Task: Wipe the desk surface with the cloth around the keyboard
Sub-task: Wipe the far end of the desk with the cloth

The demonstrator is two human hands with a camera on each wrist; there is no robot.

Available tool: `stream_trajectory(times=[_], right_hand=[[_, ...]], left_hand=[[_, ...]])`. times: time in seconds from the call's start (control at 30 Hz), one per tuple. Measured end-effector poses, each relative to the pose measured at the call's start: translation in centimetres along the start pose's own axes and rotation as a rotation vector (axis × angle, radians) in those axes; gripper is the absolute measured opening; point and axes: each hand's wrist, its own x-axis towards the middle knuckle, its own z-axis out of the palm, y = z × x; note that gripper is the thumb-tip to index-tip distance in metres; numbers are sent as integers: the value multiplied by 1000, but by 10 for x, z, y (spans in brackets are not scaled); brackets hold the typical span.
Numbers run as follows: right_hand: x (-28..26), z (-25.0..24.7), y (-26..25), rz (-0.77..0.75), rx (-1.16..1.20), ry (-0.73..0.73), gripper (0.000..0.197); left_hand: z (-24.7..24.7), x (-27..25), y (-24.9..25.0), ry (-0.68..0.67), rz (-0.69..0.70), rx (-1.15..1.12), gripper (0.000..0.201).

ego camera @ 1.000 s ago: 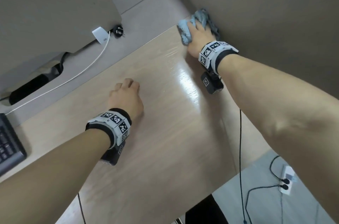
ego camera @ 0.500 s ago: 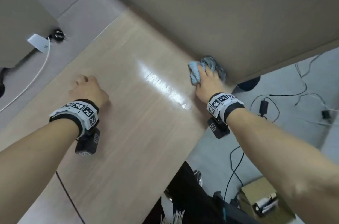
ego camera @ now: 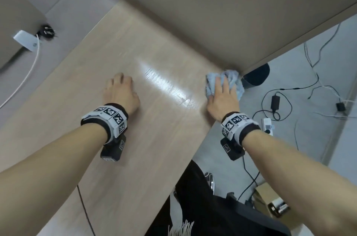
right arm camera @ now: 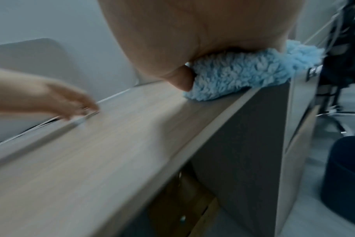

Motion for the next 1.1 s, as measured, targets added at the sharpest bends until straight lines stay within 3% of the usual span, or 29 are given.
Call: stream_trajectory(times=[0.07,0.13,0.23,0.3,0.37,0.47,0.53,0.57,0.7,0.8,0.93,1.1], right_hand=[[27,-8,-5,168,74,10,69],[35,-8,-28,183,50,-62,71],[1,5,-49,-142,-40,-118,79],[-26,3,-32,-360,-48,-168,81],[-37,-4,-3,-441,-63,-174,85],[-14,-13,6,-281,-11,-132,83],[9,-15,-20,-123,58,-108,82],[15,-12,-38,-115,59,-101,82],[-15,6,-88,-540,-83,-160,87],[-23,3,-71,-742,-72,-134,82],[27,-20,-48,-606,17,34,62],[99,-51,-109,-541,57,60,45]], left_hand=[[2,1,-1,-9,-5,17,46],[4,3,-2,9,-11,26,45],[6,2,0,16,-8,31,44],[4,2,1,7,-5,30,45],[3,1,0,1,-3,29,45],[1,-1,-3,14,12,41,42],[1,-2,-2,2,6,44,41],[1,-3,-1,-3,-4,43,42],[-2,-2,2,-19,-40,20,46],[-7,0,1,-35,-53,-82,47],[-18,-2,-22,60,-120,-224,48],[-36,-12,-95,129,-395,-285,50]])
